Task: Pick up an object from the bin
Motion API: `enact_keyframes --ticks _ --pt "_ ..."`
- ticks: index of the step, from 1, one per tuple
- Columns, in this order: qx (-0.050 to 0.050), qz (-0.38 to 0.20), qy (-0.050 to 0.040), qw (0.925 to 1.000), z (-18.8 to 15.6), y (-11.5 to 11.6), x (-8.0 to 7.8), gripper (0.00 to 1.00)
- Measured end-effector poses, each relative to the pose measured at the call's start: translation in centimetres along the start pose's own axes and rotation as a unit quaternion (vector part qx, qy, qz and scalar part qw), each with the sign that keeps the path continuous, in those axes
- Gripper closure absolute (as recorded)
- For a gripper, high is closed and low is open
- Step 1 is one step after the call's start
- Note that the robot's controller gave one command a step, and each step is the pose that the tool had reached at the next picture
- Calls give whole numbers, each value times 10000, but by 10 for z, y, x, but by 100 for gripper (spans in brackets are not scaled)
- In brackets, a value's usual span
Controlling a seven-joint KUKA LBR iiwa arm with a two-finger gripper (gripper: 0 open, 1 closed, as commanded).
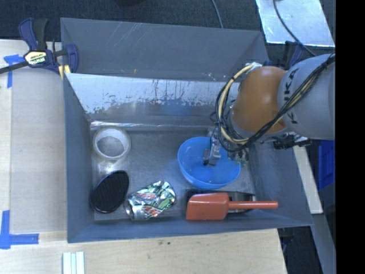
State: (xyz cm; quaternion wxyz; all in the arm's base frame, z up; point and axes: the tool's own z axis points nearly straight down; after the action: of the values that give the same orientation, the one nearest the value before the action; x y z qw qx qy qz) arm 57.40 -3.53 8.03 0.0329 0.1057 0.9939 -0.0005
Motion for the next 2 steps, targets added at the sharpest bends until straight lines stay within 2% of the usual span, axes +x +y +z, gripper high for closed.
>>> enact_keyframes --ticks 1,2 --pt "2 -4 8 10000 1 0 1 100" --pt "-12 -49 -90 9999 0 8 -7 100"
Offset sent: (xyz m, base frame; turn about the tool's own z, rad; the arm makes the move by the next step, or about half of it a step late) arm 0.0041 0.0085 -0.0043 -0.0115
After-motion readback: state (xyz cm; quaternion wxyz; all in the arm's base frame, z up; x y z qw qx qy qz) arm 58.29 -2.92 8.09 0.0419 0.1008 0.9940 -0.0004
